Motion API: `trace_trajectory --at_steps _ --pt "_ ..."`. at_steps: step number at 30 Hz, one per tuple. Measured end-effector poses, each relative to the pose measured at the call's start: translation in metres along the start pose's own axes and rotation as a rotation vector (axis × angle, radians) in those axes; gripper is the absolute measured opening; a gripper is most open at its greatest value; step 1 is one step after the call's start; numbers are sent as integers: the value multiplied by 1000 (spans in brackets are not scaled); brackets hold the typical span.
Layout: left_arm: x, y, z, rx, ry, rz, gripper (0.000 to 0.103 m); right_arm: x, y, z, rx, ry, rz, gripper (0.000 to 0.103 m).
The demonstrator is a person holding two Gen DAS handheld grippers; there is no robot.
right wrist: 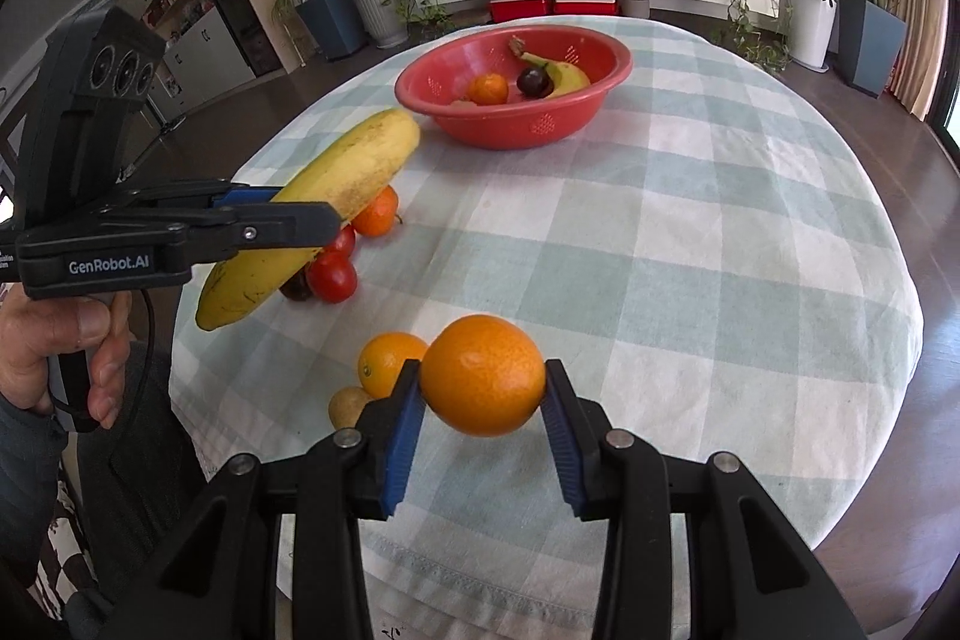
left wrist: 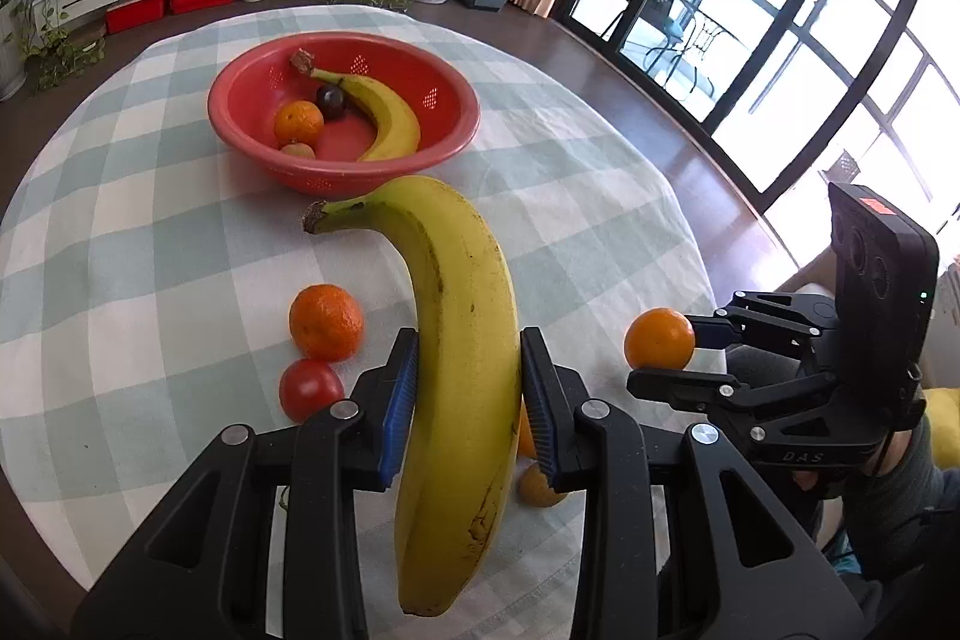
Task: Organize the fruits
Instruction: 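Lift and carry the banana and orange over the red bowl with both tools, then lower the banana and orange into the red bowl with both tools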
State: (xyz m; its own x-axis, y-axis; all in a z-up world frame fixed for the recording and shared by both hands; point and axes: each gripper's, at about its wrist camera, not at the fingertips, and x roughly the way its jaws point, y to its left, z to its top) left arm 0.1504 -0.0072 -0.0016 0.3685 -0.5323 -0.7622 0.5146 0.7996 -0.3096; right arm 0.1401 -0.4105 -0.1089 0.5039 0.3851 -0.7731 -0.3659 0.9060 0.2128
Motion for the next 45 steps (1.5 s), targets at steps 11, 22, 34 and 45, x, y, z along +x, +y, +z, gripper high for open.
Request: trace_trajectory --at_steps 11,22,34,45 --pt "-46 20 46 -4 -106 40 31 -26 -5 53 -34 -101 -8 42" --pt "-34 48 120 0 -130 73 31 -15 -6 131 -79 -168 -7 42" --pt "55 66 171 34 -14 124 31 56 -29 178 -60 -80 -20 42" --pt "122 76 188 55 41 148 31 109 -38 184 -75 3 -36 42"
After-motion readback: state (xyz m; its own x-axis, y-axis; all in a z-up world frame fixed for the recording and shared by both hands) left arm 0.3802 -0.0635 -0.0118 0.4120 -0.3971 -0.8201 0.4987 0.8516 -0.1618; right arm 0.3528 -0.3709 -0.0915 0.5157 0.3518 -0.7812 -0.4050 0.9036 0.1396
